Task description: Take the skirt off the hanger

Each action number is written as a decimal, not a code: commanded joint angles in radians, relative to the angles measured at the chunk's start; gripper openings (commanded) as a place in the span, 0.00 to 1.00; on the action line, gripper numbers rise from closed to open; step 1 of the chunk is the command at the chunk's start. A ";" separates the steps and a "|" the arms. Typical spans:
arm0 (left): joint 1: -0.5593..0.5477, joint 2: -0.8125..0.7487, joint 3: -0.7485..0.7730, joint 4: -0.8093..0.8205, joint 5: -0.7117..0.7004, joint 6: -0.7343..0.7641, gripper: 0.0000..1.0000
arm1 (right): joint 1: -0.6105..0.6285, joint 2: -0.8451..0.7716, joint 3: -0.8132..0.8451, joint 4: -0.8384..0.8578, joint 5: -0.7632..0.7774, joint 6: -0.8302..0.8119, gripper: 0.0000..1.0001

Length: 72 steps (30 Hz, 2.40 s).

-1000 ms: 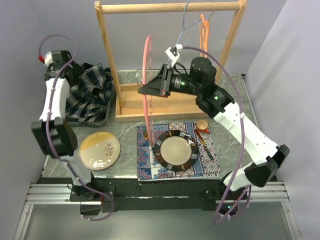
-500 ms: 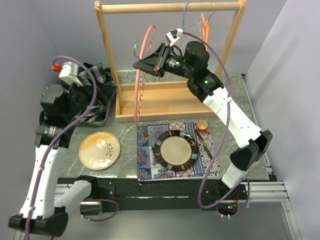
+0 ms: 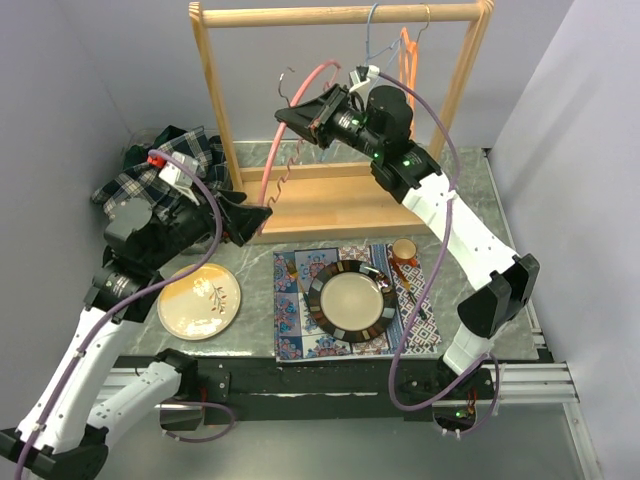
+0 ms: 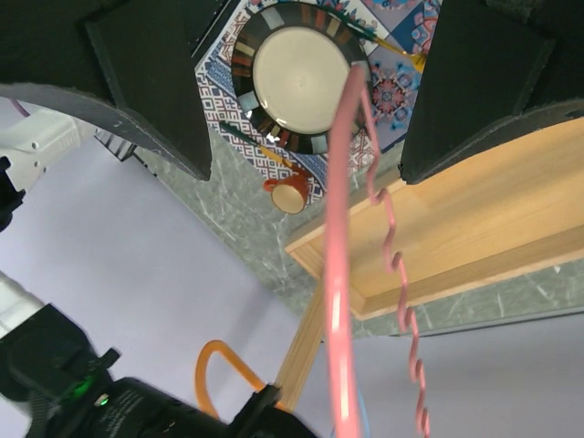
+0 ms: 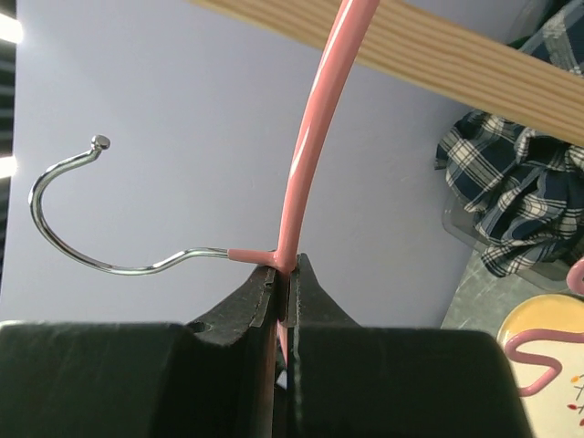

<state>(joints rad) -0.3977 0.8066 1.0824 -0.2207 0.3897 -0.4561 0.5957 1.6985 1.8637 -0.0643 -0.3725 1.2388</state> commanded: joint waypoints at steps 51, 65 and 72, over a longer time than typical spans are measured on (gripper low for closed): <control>-0.259 0.655 0.732 -0.101 -0.913 0.267 0.01 | 0.007 -0.721 -0.491 0.020 -0.028 -0.210 1.00; -0.211 0.723 0.762 -0.226 -0.779 0.160 0.47 | 0.007 -0.770 -0.509 -0.068 -0.005 -0.280 1.00; -0.208 0.562 0.699 -0.328 -0.746 0.131 0.86 | 0.009 -0.795 -0.541 -0.117 -0.013 -0.325 1.00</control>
<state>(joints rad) -0.6094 1.5166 1.7969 -0.5030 -0.3824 -0.2935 0.5995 0.9321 1.3399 -0.1608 -0.3882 0.9649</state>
